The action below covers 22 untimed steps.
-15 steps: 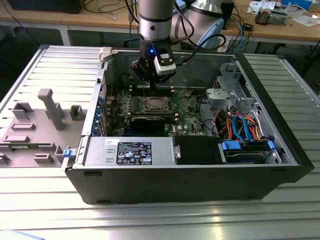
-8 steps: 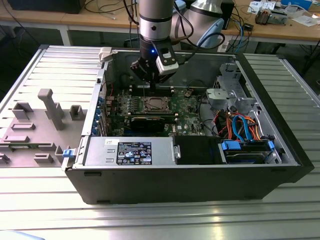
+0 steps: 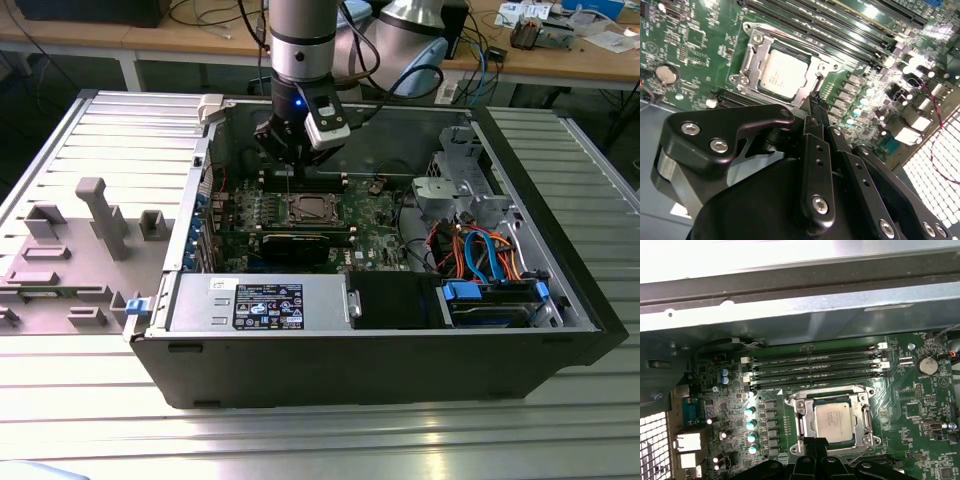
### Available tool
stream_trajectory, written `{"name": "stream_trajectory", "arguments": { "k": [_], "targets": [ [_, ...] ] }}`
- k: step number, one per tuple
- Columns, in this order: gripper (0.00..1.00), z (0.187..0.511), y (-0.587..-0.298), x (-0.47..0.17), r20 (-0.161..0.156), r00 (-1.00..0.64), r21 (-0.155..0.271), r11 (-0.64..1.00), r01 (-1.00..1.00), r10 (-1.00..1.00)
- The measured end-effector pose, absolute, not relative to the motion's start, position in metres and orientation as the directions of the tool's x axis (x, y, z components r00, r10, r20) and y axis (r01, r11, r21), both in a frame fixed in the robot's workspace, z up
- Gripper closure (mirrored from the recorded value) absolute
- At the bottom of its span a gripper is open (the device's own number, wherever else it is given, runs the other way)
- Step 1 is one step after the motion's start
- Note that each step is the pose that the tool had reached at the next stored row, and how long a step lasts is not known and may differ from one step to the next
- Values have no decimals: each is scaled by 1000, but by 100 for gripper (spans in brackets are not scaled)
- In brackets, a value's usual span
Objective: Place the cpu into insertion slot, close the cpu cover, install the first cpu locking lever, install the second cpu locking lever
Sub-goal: 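Install the first cpu locking lever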
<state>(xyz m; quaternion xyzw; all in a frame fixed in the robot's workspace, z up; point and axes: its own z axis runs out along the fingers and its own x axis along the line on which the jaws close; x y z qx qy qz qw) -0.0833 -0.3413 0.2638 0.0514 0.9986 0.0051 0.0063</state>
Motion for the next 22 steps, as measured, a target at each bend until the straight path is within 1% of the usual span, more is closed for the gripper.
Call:
{"name": "stream_trajectory", "arguments": {
  "k": [18, 22],
  "targets": [
    [89, 264, -341, -92, -12, -995, 11, 995, 102, 102],
    [89, 264, -341, -93, -13, -998, 12, 998, 61, 62]
  ]
}}
